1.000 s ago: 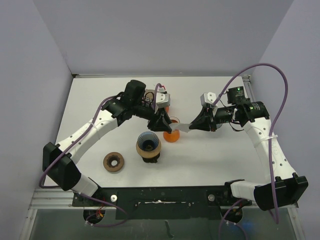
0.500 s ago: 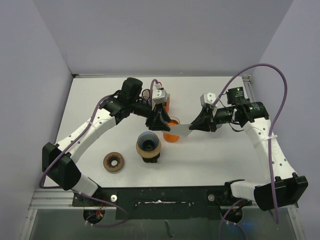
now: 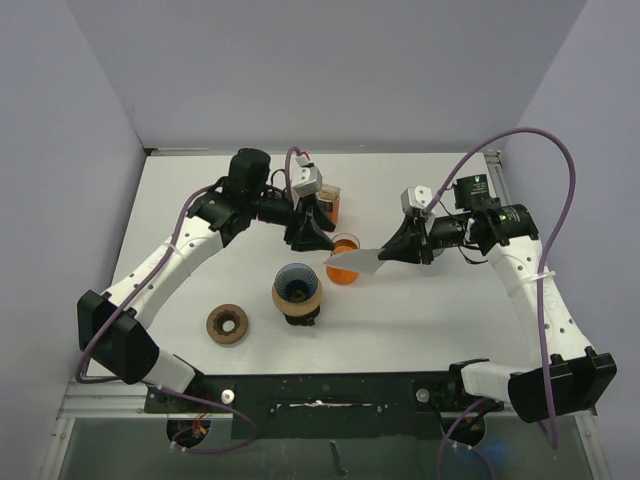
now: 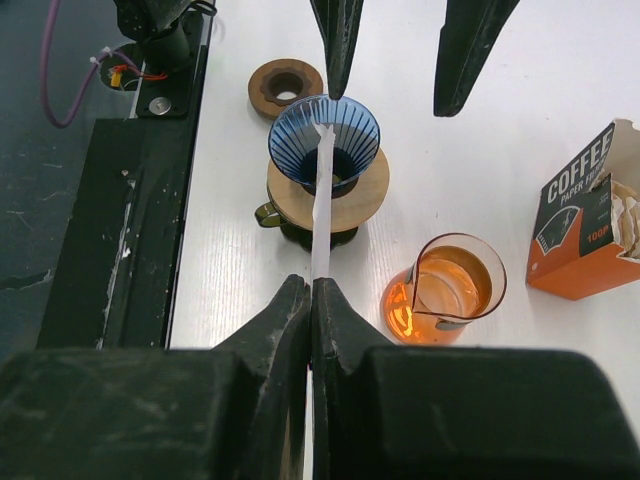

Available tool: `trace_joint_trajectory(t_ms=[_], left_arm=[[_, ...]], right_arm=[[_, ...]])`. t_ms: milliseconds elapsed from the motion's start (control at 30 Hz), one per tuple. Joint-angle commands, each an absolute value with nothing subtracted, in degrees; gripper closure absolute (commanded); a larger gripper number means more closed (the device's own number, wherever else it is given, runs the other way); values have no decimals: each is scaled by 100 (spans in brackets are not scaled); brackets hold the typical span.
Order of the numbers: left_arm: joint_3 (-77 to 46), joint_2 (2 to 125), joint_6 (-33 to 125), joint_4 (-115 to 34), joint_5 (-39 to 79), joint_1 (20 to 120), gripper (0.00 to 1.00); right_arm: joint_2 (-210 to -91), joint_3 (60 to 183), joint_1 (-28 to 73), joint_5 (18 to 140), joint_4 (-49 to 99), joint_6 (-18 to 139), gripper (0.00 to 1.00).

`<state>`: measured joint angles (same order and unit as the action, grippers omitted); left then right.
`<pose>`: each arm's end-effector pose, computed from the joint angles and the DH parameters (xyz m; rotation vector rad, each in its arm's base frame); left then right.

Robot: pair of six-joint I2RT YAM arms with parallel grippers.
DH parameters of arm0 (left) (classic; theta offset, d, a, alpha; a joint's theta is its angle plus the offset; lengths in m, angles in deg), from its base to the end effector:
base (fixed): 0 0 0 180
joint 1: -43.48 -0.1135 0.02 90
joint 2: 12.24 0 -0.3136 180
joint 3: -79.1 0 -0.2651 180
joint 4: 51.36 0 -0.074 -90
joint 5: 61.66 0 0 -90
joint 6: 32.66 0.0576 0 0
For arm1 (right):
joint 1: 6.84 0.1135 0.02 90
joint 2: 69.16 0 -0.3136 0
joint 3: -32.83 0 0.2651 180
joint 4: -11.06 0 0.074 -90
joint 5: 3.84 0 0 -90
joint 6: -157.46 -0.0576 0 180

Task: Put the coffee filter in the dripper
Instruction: Place the coffee filter in the coffee dripper.

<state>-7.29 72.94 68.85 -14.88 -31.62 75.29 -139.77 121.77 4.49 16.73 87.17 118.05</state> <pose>0.2683 -0.2251 0.4165 1.3207 1.5322 -1.2877 0.2029 0.0957 0.4130 -1.3714 1.5085 1.1105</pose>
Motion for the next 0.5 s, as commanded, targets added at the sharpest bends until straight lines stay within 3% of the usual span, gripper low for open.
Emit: trace_joint_trajectory(t_ms=[0, 467], left_arm=[[-704, 7128, 7288, -1393, -2883, 7722, 51], [-619, 7231, 7509, -1173, -2717, 7863, 51]], right_arm=[[-13832, 12248, 443, 1488, 8591, 11806, 100], [-13858, 12249, 432, 1466, 8606, 11825, 100]])
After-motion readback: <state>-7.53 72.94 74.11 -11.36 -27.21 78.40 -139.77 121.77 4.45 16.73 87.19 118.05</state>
